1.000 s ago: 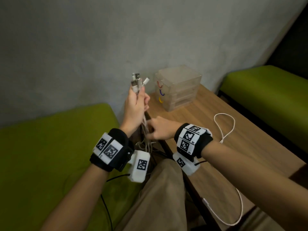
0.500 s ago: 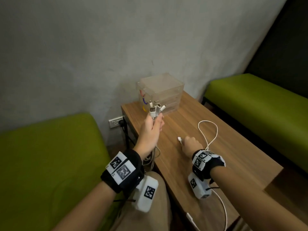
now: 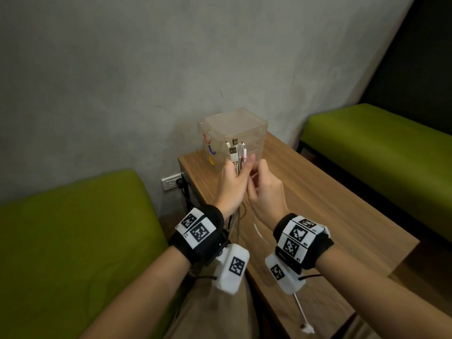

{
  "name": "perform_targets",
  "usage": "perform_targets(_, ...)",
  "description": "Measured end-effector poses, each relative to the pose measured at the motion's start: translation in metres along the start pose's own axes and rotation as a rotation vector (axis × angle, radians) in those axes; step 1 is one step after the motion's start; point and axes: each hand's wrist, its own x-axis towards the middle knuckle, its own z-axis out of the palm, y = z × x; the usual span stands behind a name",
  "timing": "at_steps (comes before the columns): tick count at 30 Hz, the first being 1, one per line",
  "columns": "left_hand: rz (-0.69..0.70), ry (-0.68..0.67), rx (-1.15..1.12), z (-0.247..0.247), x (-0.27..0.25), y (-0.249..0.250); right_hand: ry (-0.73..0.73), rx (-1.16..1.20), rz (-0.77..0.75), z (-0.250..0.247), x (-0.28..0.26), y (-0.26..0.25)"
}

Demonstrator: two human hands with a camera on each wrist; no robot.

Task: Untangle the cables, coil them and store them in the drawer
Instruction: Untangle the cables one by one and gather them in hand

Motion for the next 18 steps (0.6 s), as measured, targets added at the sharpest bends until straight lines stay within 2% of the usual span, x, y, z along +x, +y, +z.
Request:
perform_targets(4, 0.024, 0.053, 0.044, 0.002, 0.002, 0.001, -0.015, 0.203, 0.027, 0.001, 0.0, 0.009)
perform_targets(8, 0.114, 0.105, 0.095, -0.004, 0.001, 0.009, -0.083, 0.286, 0.009, 0.001, -0.001, 0.002)
perform_targets(12, 0.237, 0.269, -0.071, -0.023, 0.012, 0.037, -0.297, 0.214, 0.016, 0.007, -0.009, 0.005)
perform_targets(15, 0.335, 0.344, -0.109, -0.048, 0.02, 0.062, -0.313, 0.024, -0.123, 0.019, -0.009, 0.007)
perform_targets(18, 0.426, 0.332, -0.01, -0.07, 0.015, 0.077, -0.359, 0.023, -0.124, 0.034, 0.004, -0.001)
